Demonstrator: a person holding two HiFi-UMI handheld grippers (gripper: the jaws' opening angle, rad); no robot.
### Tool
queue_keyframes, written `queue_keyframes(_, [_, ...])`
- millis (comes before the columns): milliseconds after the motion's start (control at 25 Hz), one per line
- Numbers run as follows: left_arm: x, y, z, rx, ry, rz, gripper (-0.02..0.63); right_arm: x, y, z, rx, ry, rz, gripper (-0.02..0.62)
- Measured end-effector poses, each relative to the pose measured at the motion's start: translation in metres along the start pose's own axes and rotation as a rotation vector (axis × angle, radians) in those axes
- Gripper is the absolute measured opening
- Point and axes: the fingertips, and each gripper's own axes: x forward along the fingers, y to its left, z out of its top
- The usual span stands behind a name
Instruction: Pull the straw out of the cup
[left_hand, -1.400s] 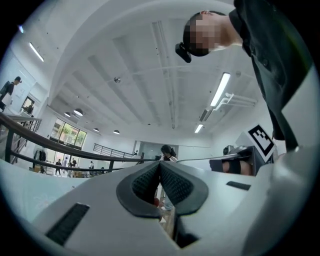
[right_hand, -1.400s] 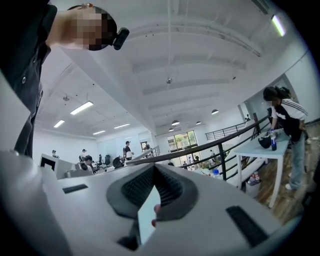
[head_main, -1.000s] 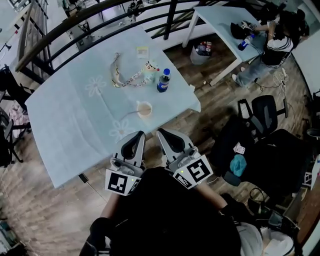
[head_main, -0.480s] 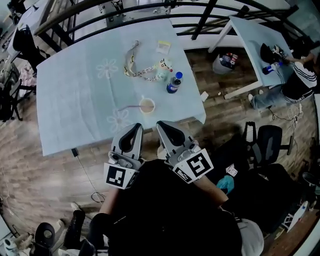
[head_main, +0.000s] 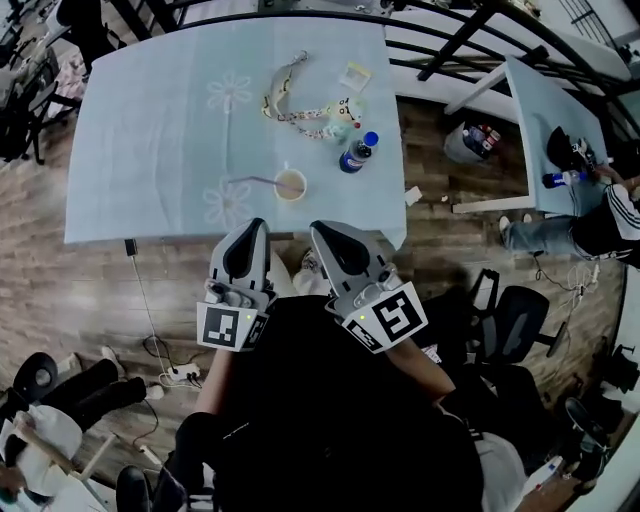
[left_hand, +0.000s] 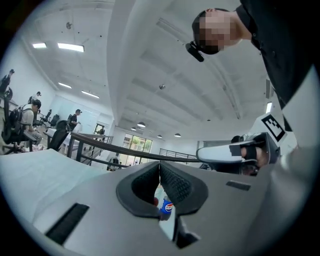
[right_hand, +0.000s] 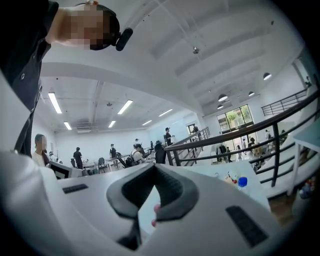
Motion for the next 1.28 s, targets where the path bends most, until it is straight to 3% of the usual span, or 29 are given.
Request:
queue_keyframes(200, [0.005, 0.017, -0.023, -0.054, 0.017, 0.084, 0.015, 0.007, -0.003, -0.008, 0.006, 0.046, 0.048, 0.009])
queue_keyframes(360, [0.011, 0.038, -0.055, -0.07, 0.09, 0.159, 0.015, 0.017, -0.012, -0.016, 0.007, 0.078, 0.057, 0.009])
queue_keyframes(720, [0.027, 0.076, -0.121, -0.22, 0.174, 0.243, 0.017, 0.024, -0.037, -0.029, -0.005, 0.151, 0.002, 0.009])
queue_keyframes(840, [0.032, 0.084, -0.144, -0.273, 0.216, 0.263, 0.069, 0.028, -0.043, -0.031, -0.003, 0.166, -0.008, 0.009])
queue_keyframes(1280, [0.054, 0.118, -0.205, -0.42, 0.308, 0.365, 0.101, 0.048, -0.058, -0.044, 0.011, 0.229, -0.003, 0.009])
